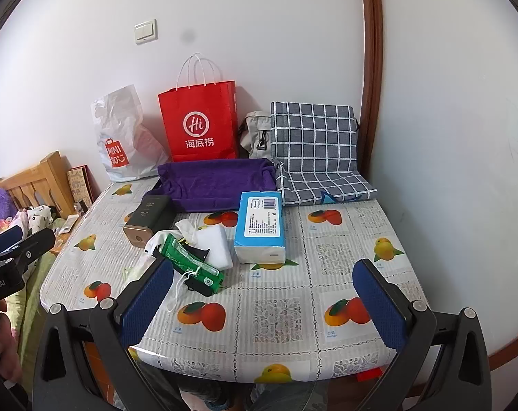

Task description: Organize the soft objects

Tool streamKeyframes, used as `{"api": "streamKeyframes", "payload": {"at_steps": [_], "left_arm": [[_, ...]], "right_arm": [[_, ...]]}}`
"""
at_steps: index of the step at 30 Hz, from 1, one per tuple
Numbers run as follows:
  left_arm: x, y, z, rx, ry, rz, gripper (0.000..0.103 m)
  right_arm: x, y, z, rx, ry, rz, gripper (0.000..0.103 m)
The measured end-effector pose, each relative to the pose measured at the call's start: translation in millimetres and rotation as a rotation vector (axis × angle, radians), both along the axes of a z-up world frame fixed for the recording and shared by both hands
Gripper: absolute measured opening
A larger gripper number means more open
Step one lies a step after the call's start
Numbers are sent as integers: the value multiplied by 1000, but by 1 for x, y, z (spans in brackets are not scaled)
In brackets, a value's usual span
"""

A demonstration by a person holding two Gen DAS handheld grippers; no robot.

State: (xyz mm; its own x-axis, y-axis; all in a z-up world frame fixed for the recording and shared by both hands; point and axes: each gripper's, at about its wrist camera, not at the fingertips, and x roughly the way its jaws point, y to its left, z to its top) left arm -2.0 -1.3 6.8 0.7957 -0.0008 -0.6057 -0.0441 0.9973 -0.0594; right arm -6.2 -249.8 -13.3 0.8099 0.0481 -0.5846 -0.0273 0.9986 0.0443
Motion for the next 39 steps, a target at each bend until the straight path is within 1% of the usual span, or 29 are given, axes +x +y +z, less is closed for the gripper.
{"api": "streamKeyframes", "payload": {"at_steps": [39], "left_arm": [[-1,6,2,4,-8,3,103]], "right_arm": [[-4,-1,0,6,-8,1,103]]}}
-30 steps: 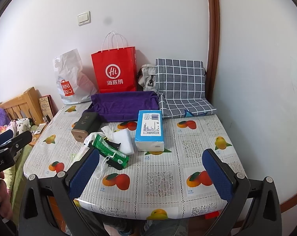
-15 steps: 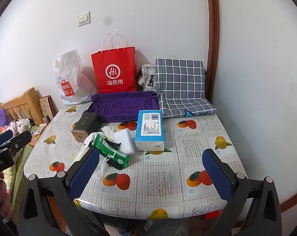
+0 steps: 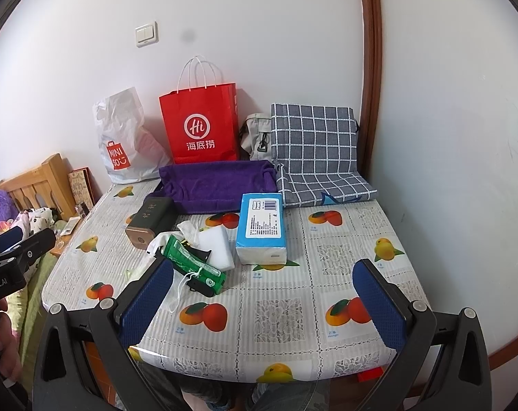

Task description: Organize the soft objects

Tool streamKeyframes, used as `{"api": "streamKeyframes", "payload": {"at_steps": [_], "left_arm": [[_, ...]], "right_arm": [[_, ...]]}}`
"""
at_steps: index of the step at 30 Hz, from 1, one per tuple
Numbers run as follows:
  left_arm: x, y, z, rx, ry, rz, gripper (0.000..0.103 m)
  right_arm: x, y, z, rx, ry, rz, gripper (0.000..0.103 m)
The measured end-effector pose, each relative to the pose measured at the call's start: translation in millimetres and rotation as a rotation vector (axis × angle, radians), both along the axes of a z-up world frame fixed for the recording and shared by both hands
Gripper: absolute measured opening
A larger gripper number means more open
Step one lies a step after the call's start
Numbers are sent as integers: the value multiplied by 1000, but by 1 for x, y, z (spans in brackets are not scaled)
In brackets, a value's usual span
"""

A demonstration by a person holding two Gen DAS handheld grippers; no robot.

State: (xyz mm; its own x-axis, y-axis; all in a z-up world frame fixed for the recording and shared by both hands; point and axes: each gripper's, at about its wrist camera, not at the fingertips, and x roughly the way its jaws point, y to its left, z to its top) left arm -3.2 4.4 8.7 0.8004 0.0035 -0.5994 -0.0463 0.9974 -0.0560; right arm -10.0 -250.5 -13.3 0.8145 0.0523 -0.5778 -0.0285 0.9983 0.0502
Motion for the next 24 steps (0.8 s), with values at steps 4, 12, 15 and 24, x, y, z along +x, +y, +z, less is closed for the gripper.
{"api": "streamKeyframes", "payload": {"at_steps": [4,12,15,24], "left_arm": [[0,1,0,2,-3,5,103],[10,12,-6,8,8,17,103],[22,19,-21,-2,44,21,103],[57,31,-87,-24,178,27,100]], "right_arm": [[0,1,0,-2,-3,3,103],[6,6,-3,-8,-20,24,103],[13,10,-11,-11,-13,39,103],[48,21,-56,-24,70,74,103]]}}
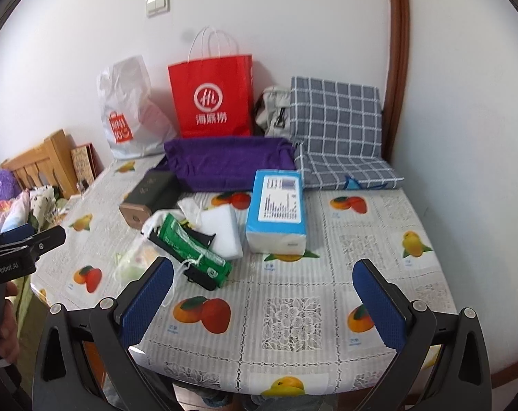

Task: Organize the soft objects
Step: 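Grasp the white mesh bag with the left tool while the right tool approaches the green packet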

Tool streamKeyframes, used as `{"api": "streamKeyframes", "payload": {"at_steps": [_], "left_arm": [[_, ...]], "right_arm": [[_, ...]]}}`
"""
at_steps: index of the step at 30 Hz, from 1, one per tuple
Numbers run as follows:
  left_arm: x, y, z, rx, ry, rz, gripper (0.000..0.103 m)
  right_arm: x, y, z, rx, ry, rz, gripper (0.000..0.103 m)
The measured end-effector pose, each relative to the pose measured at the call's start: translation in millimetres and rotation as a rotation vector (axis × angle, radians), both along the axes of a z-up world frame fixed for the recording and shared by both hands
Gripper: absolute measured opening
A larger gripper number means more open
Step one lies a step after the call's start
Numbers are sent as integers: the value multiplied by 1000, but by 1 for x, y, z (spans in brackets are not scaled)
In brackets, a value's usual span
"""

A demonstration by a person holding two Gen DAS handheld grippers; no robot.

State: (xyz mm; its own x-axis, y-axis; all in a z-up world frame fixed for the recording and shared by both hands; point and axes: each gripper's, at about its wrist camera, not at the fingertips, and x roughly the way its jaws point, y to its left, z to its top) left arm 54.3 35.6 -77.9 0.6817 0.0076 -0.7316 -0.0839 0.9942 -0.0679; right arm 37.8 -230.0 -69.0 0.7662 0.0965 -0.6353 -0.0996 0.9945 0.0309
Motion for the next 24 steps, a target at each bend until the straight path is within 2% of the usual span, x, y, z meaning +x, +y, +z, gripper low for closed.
{"api": "streamKeyframes", "payload": {"at_steps": [5,10,17,24], "left_arm": [[20,-3,-40,-2,78,-12,100],[35,-16,-64,16,111,-66,99],[49,-49,-92,96,163,-162,99],[64,-71,-116,151,214,-191,99]], "right_arm": [[17,6,-28,-10,44,25,103],[33,11,-54,-16,97,48,103],[56,4,-87,3,175,44,103],[69,-8,-109,30,222,35,103]]}}
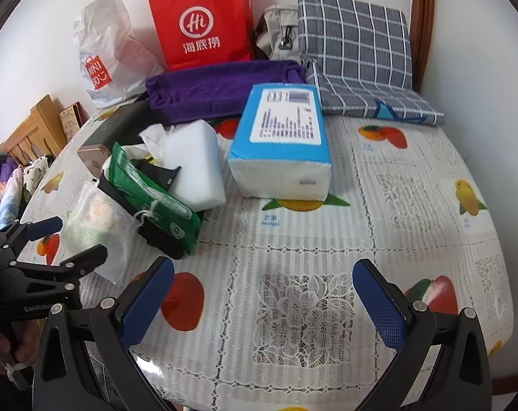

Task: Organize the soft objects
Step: 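Grasp the white mesh bag with the left tool while the right tool approaches the green packet, then grasp the green wet-wipe packet with the right tool while the left tool lifts the mesh bag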

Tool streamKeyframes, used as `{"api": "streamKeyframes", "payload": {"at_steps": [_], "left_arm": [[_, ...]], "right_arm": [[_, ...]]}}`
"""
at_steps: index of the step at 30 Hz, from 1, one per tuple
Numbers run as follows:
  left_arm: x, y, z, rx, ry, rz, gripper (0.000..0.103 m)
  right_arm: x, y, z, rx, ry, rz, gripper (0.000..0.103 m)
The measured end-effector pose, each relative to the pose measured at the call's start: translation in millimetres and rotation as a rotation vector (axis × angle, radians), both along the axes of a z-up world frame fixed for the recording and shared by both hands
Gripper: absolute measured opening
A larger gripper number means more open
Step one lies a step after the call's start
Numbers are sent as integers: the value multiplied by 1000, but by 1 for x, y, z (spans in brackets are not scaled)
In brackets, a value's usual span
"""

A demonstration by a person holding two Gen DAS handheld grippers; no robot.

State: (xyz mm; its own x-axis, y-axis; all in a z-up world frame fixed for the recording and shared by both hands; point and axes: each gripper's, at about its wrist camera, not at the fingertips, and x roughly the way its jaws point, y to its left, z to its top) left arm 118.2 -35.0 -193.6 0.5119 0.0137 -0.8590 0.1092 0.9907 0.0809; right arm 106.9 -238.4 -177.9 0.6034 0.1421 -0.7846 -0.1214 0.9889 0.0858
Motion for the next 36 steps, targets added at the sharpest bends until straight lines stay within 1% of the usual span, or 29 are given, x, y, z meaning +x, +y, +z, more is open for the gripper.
{"api": "streamKeyframes", "payload": {"at_steps": [4,5,7,8,9,12,15,20,21,23,24,27,31,33,35,36], "left_arm": [[6,-6,-12,53,10,15,99],[5,-7,-13,65,2,16,96],[4,-8,-11,72,-18,24,83],[4,-7,-9,76,-23,33,73],[4,-5,-7,77,-26,40,65],[3,3,-2,46,-24,41,53],[2,8,2,6,-27,28,44],[2,19,6,-69,-23,7,40],[0,23,8,-98,-22,3,40],[0,31,12,-157,-18,-3,40],[-2,35,15,-186,-18,-2,40],[-5,45,17,-220,-12,-8,40],[-5,63,16,-275,0,17,40],[-9,72,17,-278,-10,28,40],[-12,80,18,-296,-16,37,40],[-12,85,19,-302,-15,43,40]], "right_arm": [[4,-2,-7,14,21,7,103],[4,-2,-8,18,21,11,103],[5,-2,-9,27,21,20,103],[6,-1,-10,30,21,23,103],[7,-1,-11,32,22,25,103],[11,2,-15,35,34,27,103],[15,6,-18,49,46,39,103],[19,20,-17,45,25,67,101],[21,22,-17,42,22,70,100],[24,25,-17,37,26,78,94],[26,28,-18,35,30,84,94],[31,37,-17,24,24,97,90],[35,46,-17,33,12,121,87],[39,50,-18,40,19,128,82],[41,53,-20,44,28,134,74],[43,54,-22,52,35,140,72]]}}
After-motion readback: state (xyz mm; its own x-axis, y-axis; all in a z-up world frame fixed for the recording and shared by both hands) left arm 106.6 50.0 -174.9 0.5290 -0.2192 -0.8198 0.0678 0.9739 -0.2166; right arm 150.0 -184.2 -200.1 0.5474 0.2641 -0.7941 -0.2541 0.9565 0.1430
